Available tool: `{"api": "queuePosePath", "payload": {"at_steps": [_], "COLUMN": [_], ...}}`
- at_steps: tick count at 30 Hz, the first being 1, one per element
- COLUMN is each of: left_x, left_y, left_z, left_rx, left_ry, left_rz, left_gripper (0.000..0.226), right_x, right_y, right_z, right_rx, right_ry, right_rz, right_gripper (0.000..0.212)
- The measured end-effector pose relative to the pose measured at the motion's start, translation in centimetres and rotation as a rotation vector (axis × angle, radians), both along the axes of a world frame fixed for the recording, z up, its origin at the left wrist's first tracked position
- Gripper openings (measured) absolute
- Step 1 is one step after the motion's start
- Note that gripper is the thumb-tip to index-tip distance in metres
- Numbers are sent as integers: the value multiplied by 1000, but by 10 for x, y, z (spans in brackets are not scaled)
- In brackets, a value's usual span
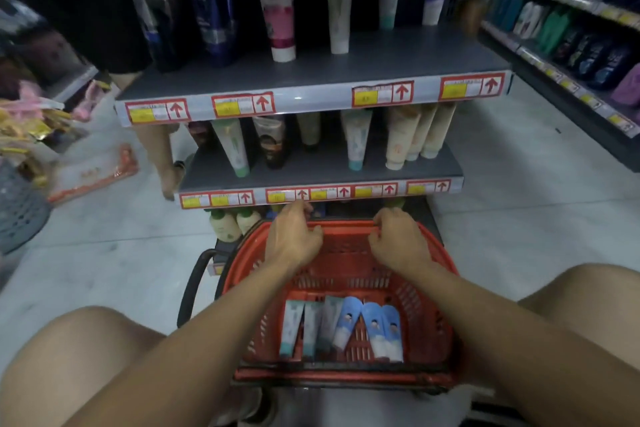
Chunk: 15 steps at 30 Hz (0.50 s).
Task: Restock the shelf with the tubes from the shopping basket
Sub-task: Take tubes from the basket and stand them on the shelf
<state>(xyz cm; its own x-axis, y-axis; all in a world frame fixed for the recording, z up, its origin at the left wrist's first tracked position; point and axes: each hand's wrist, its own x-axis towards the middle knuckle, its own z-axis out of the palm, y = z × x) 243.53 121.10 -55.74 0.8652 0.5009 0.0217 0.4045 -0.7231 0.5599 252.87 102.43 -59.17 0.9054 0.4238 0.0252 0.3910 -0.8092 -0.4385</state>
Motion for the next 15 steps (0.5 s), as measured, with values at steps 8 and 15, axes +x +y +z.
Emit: {"api": "queuePosePath", "payload": {"at_steps": [8,15], "left_x": [1,-9], "left_y": [10,22], "left_z": [-98,-182], "left_rx": [-134,-256], "left_ry": [246,490], "left_rz": [27,81], "left_gripper": [33,45], "right_x": [8,-3], "right_y": [-12,-18], "right_z": [-118,-190], "right_rx": [-197,-360], "right_ry": [341,700], "right_rz": [-15,-61], "right_gripper": [45,36]}}
